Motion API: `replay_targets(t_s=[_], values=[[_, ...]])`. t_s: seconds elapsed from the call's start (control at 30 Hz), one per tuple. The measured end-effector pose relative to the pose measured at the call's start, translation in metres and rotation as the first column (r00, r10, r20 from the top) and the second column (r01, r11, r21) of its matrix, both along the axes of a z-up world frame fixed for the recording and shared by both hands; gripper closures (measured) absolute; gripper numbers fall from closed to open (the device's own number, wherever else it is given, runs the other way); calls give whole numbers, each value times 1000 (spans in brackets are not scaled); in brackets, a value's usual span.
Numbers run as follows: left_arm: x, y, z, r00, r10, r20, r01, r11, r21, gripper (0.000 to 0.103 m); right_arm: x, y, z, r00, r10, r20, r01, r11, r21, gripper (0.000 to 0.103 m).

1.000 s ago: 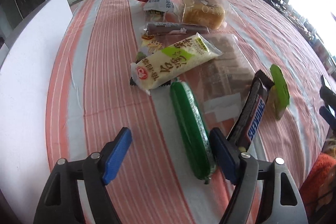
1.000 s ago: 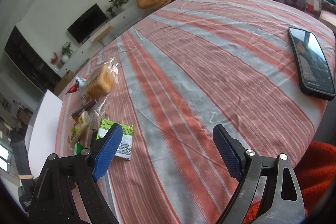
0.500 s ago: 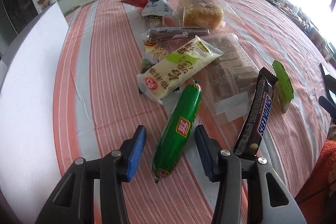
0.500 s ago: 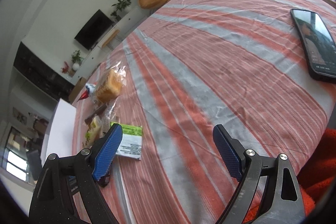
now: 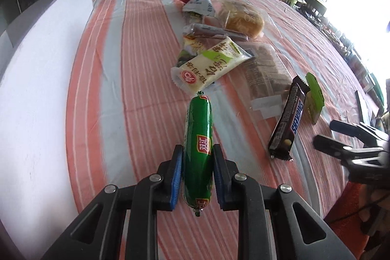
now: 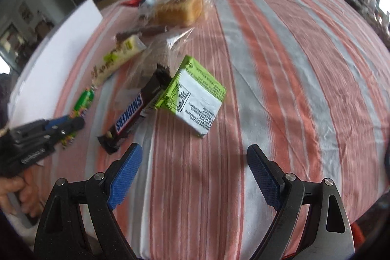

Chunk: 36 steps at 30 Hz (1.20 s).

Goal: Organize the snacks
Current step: 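Close the left gripper on the green sausage while the right grips the green packet, then carry both snacks into the cardboard box and open both grippers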

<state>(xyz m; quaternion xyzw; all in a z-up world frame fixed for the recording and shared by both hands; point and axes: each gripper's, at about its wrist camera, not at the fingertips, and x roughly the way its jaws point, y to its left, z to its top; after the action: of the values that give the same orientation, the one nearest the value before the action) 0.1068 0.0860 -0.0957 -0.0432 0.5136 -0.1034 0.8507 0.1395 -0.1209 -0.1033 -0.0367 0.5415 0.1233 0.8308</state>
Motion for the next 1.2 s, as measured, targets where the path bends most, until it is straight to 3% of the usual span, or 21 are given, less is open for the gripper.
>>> replay_targets(t_s=[0.1, 0.17, 0.2, 0.23, 0.27, 0.3, 0.4, 0.47, 0.53, 0.6, 0.67, 0.77, 0.9, 1.0, 1.2], values=[[-6, 5, 3, 1000, 13, -2, -13, 1000, -26, 80, 12, 17, -1, 995, 48, 89, -36, 991, -131, 15], [-10, 6, 7, 1000, 11, 4, -11, 999, -40, 80, 20, 23, -3, 988, 88, 126, -66, 984, -165, 17], [-13, 4, 9, 1000, 7, 8, -7, 999, -45, 80, 23, 25, -6, 987, 103, 125, -81, 982, -170, 23], [-15, 4, 12, 1000, 3, 12, -2, 999, -48, 80, 23, 25, -5, 986, 111, 127, -92, 985, -144, 37], [-17, 4, 14, 1000, 0, 18, 1, 999, -51, 80, 23, 23, -3, 986, 93, 137, -74, 988, -138, 86], [-19, 4, 18, 1000, -3, 25, 4, 998, -57, 80, 21, 19, -2, 987, 59, 151, -37, 988, -147, 91], [-24, 6, 24, 999, -1, 38, 4, 997, -73, 80, 15, -6, 9, 988, -37, 150, 36, 999, 7, 92], [-26, 7, 27, 999, 2, 38, 2, 996, -89, 80, 10, -28, 19, 984, -120, 134, 100, 984, 147, 92], [-29, 9, 32, 999, 5, 38, -1, 993, -116, 80, 3, -63, 26, 973, -218, 73, 180, 921, 346, 92], [-34, 10, 40, 999, 8, 51, -1, 990, -140, 80, -2, -88, 26, 964, -267, 7, 231, 845, 482, 92], [-39, 11, 47, 998, 9, 69, 2, 988, -153, 80, -6, -101, 24, 959, -279, -44, 255, 788, 560, 92], [-45, 14, 61, 996, 11, 84, 6, 981, -194, 80, -9, -105, 26, 954, -286, -83, 276, 744, 608, 92], [-53, 27, 88, 993, 20, 115, 10, 966, -257, 80, -12, -71, 44, 973, -221, -67, 216, 763, 609, 92], [-60, 52, 114, 985, 65, 161, -18, 961, -277, 80, -13, -24, 67, 992, -115, -45, 118, 765, 633, 92], [-78, 138, 143, 939, 259, 224, -198, 945, -260, 80, -12, 102, 111, 989, 145, 4, -106, 707, 699, 92]])
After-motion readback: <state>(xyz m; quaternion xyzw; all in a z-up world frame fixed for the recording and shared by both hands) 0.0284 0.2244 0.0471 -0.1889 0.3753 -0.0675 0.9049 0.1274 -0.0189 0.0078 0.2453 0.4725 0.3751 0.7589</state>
